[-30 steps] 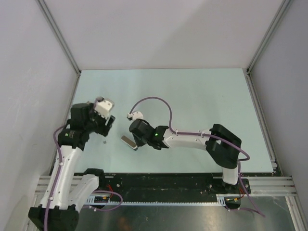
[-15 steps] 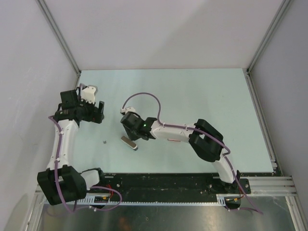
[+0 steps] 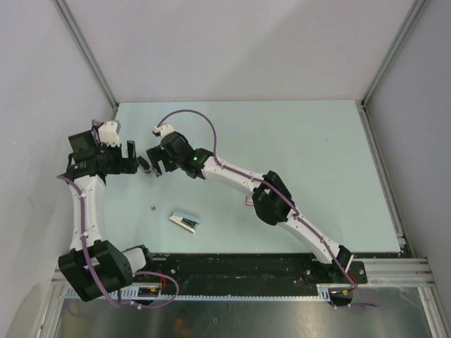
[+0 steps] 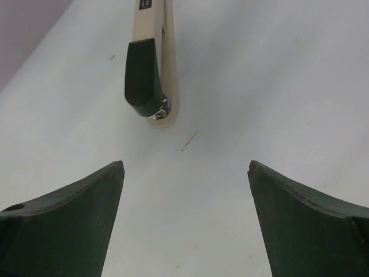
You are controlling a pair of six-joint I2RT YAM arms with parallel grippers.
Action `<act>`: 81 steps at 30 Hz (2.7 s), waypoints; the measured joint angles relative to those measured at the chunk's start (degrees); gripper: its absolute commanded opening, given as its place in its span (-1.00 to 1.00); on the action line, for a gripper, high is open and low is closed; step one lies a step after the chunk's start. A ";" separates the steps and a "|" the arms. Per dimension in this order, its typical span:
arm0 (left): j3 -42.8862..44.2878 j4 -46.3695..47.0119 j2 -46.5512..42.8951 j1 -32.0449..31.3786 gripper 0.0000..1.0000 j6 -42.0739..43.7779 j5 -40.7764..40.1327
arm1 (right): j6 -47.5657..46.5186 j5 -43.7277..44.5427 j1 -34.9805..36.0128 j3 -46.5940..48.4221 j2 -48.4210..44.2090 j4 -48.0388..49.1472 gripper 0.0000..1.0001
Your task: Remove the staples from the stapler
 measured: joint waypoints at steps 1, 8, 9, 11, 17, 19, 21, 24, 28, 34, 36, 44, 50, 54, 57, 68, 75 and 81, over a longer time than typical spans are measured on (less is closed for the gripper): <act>0.00 0.02 0.09 0.39 0.99 -0.39 0.13 | -0.85 -0.07 -0.24 0.59 0.92 1.20 0.91; 0.42 0.09 3.87 3.48 0.99 -1.88 2.21 | -3.87 -4.68 -0.61 -1.99 3.63 9.40 0.73; 1.09 0.02 5.70 3.54 0.99 -1.97 2.54 | -3.96 -5.22 -0.61 -3.76 3.32 11.37 0.72; 2.54 0.20 9.38 3.48 0.99 -2.49 2.62 | -4.11 -5.86 -0.59 -11.13 0.92 15.69 0.73; 5.35 2.56 20.68 -1.01 0.99 -5.18 -1.03 | -4.83 -4.74 -0.61 -46.60 -17.75 29.77 0.74; 5.35 3.37 21.64 -4.59 0.99 -6.12 -2.84 | -4.83 -4.11 -0.48 -53.72 -24.17 32.61 0.73; 5.38 4.39 21.68 -8.46 0.99 -6.93 -4.72 | -4.92 -3.74 -0.26 -57.20 -28.89 34.95 0.72; 5.44 6.14 21.68 -12.57 0.99 -8.04 -7.26 | -4.98 -3.61 -0.09 -60.22 -34.84 38.69 0.70; 5.31 8.22 21.68 -14.95 0.99 -9.88 -12.35 | -4.90 -4.07 0.13 -62.36 -38.99 41.97 0.69; 4.44 10.84 22.77 -17.05 0.99 -14.01 -19.30 | -4.66 -5.99 -0.11 -66.03 -39.93 42.71 0.68; 4.44 11.45 23.98 -17.40 0.99 -15.91 -21.09 | -4.44 -6.40 -0.33 -67.32 -39.98 42.56 0.67; 4.44 12.52 29.79 -17.51 0.95 -24.15 -24.39 | -3.26 -7.19 -1.09 -71.21 -42.12 42.51 0.59; 4.44 12.81 33.81 -16.98 0.61 -28.04 -24.41 | -3.08 -8.07 -1.90 -71.95 -43.89 42.58 0.48; 4.44 12.87 35.01 -16.02 0.27 -29.18 -24.28 | -2.23 -9.33 -2.78 -72.41 -44.02 42.51 0.38; 4.46 13.14 35.34 -15.41 -0.07 -29.86 -24.06 | -1.70 -10.36 -3.06 -72.52 -44.02 42.51 0.32; 4.50 13.90 35.91 -15.23 -0.80 -30.29 -22.43 | -1.25 -13.51 -3.43 -72.52 -44.00 42.45 0.15; 4.50 14.10 35.87 -22.23 -0.81 -30.40 -20.70 | -1.33 -13.44 -4.26 -72.52 -44.11 40.33 0.09; 4.50 14.38 35.85 -33.16 -0.81 -32.30 -16.24 | -2.21 -12.11 -6.88 -73.94 -48.35 34.62 0.07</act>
